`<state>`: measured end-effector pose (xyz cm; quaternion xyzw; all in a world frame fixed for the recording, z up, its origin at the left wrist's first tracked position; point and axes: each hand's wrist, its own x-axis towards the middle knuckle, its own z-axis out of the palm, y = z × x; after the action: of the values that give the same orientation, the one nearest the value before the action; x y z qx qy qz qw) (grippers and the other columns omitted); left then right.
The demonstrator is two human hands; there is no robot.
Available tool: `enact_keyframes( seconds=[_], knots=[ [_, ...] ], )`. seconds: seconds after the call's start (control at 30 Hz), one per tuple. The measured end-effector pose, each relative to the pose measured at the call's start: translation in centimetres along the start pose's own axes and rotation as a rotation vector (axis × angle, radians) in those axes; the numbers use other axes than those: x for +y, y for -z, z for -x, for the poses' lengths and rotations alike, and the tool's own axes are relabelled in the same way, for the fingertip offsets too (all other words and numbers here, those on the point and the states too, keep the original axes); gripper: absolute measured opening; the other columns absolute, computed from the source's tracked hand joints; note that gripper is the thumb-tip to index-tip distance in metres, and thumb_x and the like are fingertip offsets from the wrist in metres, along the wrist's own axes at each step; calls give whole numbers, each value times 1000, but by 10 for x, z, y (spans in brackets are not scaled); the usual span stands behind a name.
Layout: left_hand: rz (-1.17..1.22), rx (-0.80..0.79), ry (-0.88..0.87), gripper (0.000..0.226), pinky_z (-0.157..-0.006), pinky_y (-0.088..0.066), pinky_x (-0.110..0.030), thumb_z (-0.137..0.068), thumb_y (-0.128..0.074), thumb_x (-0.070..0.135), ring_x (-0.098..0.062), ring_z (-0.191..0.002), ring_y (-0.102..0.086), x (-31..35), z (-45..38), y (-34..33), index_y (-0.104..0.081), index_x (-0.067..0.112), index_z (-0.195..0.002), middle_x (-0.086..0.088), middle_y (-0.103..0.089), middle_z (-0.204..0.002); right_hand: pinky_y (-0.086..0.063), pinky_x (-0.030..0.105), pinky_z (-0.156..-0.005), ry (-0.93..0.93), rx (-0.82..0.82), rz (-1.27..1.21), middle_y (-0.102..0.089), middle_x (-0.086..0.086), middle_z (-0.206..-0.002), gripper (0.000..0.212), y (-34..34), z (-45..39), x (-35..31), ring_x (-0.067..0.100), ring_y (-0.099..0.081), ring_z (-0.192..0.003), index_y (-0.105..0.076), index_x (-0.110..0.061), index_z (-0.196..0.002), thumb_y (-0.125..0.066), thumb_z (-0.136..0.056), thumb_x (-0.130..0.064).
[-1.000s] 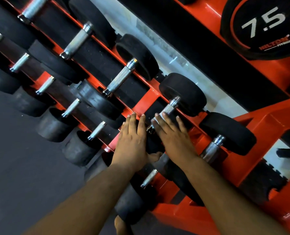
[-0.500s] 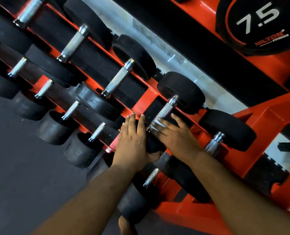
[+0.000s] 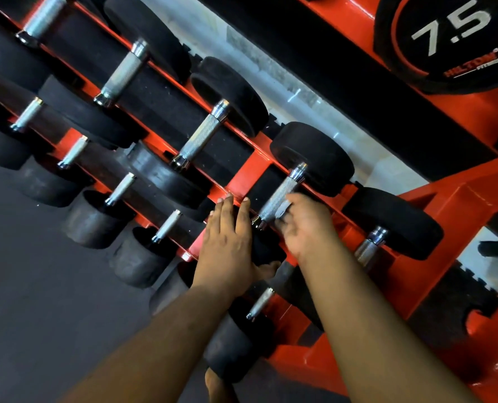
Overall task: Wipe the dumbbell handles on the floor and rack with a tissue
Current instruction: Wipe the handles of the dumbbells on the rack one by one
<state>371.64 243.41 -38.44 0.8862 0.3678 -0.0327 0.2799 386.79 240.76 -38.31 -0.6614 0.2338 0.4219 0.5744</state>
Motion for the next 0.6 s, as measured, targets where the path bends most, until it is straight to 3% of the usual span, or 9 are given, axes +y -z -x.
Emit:
enact_keyframes(
  seconds=[0.07, 0.23, 0.33, 0.47, 0.53, 0.6],
  knots=[
    [-2, 19, 0, 131, -125, -17, -51, -57, -60, 79, -35, -153, -14, 0, 0, -1, -17, 8, -158, -24, -20, -162, -49, 38, -97, 53, -11, -92, -68, 10, -110, 17, 0, 3, -13, 22, -64, -106, -64, -14, -109, -52, -98, -9],
    [-16, -4, -8, 134, -125, -16, -50, -56, -74, 72, -38, -153, -13, -2, -2, -5, -14, 9, -158, -24, -18, -163, -51, 26, -60, 27, -66, 143, -70, 5, -81, 17, 1, 28, 13, 11, -70, -67, -63, -15, -90, -52, -98, -7],
    [-13, 1, -12, 131, -125, -8, -45, -59, -68, 76, -36, -154, -9, -2, -1, -6, -15, 10, -159, -22, -15, -164, -51, 34, -80, 32, -10, 56, -72, 11, -101, 12, -3, 16, 2, 18, -69, -85, -66, -14, -104, -56, -97, -12],
    [24, -8, -10, 130, -124, -1, -42, -55, -37, 85, -33, -155, -2, 0, -1, 0, -14, 12, -160, -20, -7, -167, -49, 38, -95, 45, 1, -100, -67, 16, -118, 27, -4, -5, -18, 22, -65, -100, -61, -8, -120, -60, -93, -8],
    [25, -2, -6, 129, -125, -7, -45, -55, -36, 85, -35, -155, -5, 0, -1, -1, -16, 12, -160, -20, -10, -166, -52, 40, -95, 2, -31, -89, -67, 19, -121, 29, 2, -5, -15, 27, -66, -108, -63, -5, -119, -61, -90, -6],
    [12, 13, -3, 127, -124, -17, -49, -56, -44, 84, -37, -153, -12, -3, -2, -5, -19, 12, -157, -20, -16, -164, -54, 35, -87, 7, -63, -75, -71, 15, -109, 23, 9, 1, -11, 24, -68, -101, -65, -4, -113, -59, -90, -4]
  ],
)
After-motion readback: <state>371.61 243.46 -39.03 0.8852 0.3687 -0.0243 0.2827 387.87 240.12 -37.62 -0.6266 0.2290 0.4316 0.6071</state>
